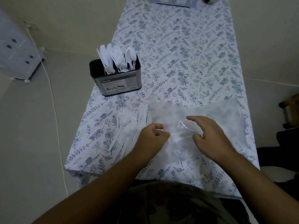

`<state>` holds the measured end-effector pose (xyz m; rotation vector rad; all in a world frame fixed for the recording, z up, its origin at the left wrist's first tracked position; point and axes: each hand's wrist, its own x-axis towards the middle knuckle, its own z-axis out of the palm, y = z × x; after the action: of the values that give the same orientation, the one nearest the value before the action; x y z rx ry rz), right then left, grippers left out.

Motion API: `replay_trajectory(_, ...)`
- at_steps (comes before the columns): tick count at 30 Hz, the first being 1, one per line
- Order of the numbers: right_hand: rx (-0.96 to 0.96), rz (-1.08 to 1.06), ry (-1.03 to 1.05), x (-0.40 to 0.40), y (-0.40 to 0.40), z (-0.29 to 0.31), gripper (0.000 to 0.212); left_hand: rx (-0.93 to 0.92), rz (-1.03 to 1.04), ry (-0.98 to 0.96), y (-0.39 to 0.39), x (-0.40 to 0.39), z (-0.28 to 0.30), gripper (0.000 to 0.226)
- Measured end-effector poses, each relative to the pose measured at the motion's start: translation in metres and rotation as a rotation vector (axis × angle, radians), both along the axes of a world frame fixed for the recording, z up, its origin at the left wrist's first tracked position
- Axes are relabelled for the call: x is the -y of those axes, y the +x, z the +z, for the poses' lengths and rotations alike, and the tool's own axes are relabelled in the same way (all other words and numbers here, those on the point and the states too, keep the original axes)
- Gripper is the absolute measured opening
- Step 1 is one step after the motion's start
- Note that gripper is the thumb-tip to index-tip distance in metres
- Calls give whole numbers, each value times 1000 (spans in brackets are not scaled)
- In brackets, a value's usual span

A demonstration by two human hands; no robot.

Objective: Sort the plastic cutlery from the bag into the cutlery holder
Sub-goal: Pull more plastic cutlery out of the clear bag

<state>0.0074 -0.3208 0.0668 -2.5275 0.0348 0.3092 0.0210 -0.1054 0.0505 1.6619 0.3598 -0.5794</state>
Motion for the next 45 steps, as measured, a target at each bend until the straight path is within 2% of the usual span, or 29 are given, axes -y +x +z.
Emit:
replay_trajectory(4, 5, -2, -223, 19, -10, -21, 59, -57, 84, -127, 2, -2, 2, 23)
replay_trajectory(7, 82, -63, -268, 25, -15, -28, 46, 6, 148, -79, -1, -10, -4, 20)
replay_trajectory(11, 181, -153, -275, 26, -16, -24, 28, -3, 221, 23, -2, -19, -20, 20)
replay_trajectory(15, 327, -86, -254, 25, -11, -11, 21, 1, 158, 122, -2, -21, -35, 17)
replay_trajectory(19, 544, -12, -255, 21, -3, 23, 19, 5, 49, 213, -3, -18, -37, 34)
replay_trajectory(21, 594, 20, -262, 17, -5, 32, 20, 13, 18, 232, -6, -17, -38, 39)
replay_trajectory(30, 752, 81, -281, 4, 3, 49, 23, 51, -8, 233, -9, -16, -34, 29)
replay_trajectory(34, 682, 108, -319, 14, 14, 30, 29, 261, -128, 381, -10, -22, -31, 24)
replay_trajectory(38, 554, -1, -316, 26, 23, 9, 35, 485, -288, 514, -9, -32, -36, 30)
replay_trajectory(41, 402, -42, -250, 26, 22, -8, 46, 538, -307, 547, -5, -30, -45, 26)
replay_trajectory(45, 169, -104, -153, 5, 2, -25, 73, 509, -357, 598, 3, -15, -54, 41)
